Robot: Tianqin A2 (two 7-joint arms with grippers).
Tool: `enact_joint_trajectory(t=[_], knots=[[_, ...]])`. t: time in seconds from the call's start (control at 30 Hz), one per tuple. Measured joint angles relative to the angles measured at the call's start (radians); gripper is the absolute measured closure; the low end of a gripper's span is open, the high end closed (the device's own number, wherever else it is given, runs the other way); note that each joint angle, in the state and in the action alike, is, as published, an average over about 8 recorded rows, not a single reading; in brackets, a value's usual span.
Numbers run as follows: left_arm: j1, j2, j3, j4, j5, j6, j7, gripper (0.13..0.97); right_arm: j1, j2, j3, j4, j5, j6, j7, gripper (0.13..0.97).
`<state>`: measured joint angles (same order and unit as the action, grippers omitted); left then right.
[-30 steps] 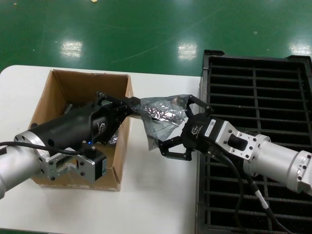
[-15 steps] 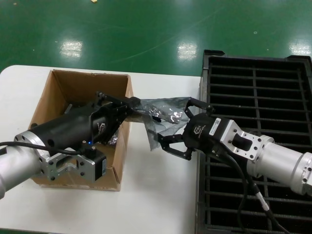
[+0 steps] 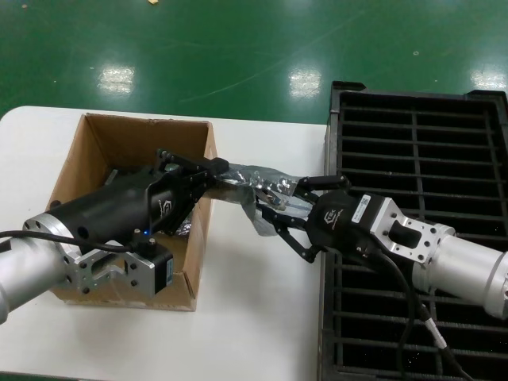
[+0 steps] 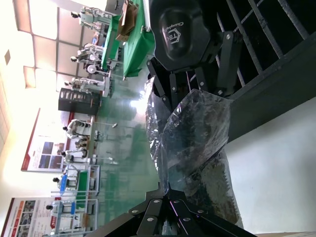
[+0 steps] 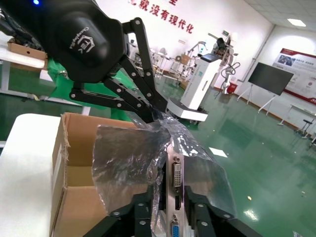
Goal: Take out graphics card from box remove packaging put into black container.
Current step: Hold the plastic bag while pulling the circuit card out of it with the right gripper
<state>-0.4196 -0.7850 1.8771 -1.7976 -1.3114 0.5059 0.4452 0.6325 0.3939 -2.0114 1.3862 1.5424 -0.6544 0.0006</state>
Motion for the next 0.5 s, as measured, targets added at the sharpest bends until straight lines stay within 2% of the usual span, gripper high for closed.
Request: enact_joint_trajectory(t=[0.07,0.33,0.5], knots=[[0.0,0.0,0.0,0.0,0.0,0.0,0.0,0.957,0.005,-0.001,0.0,-0.008,0.003,-0.003,-0.002,0.752],[0.0,0.0,0.0,0.0,0.0,0.0,0.0,0.957,0.027,-0.01,-0.005,-0.037,0.011,-0.018,-0.009,0.885],[0.0,0.0,0.0,0.0,0.0,0.0,0.0,0.957,0.033,-0.015,-0.009,-0.044,0.014,-0.023,-0.01,0.919]])
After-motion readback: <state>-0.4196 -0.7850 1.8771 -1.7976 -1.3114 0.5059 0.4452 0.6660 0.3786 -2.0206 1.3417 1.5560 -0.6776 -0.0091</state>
